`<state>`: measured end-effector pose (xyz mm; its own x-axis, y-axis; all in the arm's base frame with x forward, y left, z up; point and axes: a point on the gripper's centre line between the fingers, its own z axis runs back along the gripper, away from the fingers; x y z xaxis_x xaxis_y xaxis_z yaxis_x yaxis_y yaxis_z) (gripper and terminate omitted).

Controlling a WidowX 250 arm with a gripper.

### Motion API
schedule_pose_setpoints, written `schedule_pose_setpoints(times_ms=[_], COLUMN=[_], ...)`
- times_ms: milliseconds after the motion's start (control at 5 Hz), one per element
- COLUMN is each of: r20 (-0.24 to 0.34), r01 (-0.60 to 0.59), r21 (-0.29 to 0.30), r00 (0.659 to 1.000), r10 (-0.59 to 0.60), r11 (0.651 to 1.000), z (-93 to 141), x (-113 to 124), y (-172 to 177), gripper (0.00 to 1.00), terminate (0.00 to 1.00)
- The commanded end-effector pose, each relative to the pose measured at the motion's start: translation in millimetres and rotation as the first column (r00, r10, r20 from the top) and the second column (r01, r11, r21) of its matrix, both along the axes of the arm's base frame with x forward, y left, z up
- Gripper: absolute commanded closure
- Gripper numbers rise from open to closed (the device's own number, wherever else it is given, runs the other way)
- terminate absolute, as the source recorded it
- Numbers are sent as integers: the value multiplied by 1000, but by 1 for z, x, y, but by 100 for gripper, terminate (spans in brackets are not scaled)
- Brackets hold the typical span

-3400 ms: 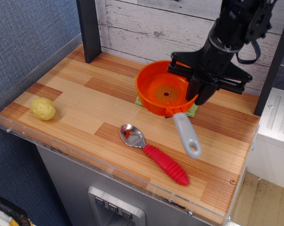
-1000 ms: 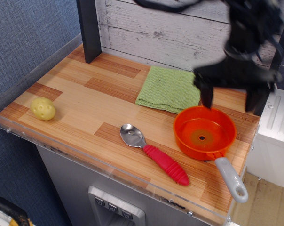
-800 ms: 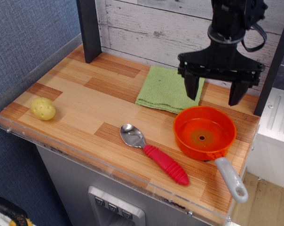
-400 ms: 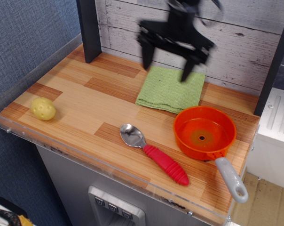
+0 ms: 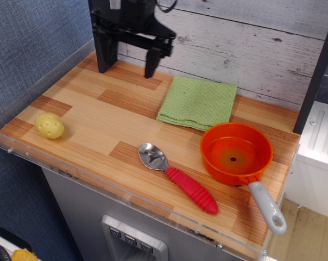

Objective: Hold and move the red color tea pan from left side of the table to right side of the red spoon.

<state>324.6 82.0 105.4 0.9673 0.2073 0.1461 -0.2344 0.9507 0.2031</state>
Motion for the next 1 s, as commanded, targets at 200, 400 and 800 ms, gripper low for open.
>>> schedule_pose_setpoints(times_ms=[200,400,800], r20=[30,15,13], r01=[-62,-77,-134], r21=[-27,-12,-13], r00=[998,997,991], r10=[63,77,134], r11=[998,997,991], z=[-7,-15,-17], x=[9,6,1], y=[76,82,92], gripper=[0,0,0], terminate=[0,0,100])
